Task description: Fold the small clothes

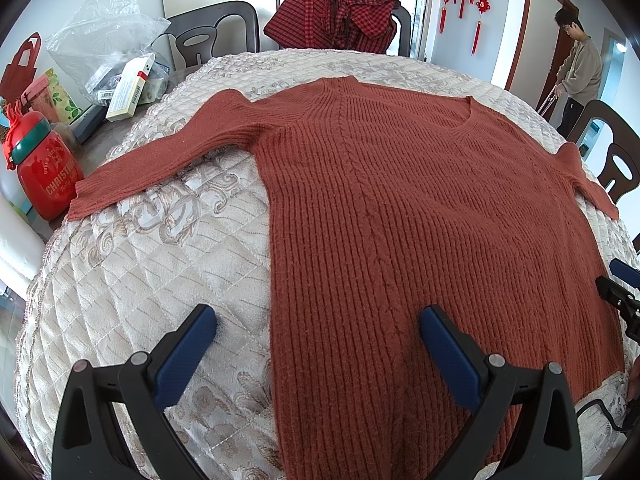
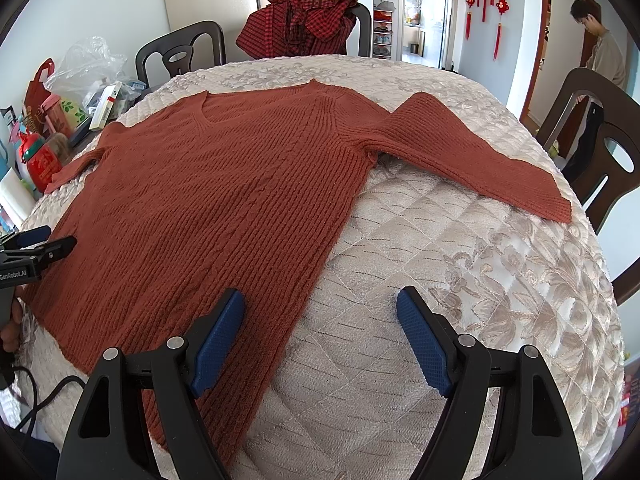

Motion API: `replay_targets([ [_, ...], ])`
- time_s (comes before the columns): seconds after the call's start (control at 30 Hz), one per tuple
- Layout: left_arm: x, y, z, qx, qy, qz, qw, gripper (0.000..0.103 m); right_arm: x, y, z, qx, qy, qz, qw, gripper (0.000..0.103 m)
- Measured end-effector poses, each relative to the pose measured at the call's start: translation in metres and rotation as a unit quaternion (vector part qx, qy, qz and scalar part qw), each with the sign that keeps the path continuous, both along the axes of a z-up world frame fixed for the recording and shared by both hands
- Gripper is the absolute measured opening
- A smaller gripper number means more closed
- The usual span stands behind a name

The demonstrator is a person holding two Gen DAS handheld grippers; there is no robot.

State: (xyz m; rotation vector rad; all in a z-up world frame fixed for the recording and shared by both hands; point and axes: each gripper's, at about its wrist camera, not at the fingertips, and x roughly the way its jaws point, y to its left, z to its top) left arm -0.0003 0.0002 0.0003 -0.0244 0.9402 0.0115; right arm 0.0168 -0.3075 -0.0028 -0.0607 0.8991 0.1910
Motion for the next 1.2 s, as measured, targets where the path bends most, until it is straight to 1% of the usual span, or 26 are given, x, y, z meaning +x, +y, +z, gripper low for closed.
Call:
replay_targets([
  [0.87, 0.0000, 0.0000, 0.0002, 0.000, 0.001, 0.000, 1.0000, 0.103, -0.0003, -0.0006, -0.0004, -0.001, 0.000, 0.000, 1.000, 0.079],
  [1.2, 0.0023, 0.0037, 0.0012, -0.005, 0.007, -0.001, 1.0000, 0.103, 0.0024, 0.0009, -0.0008, -0.007, 0.005, 0.006, 1.000, 0.079],
])
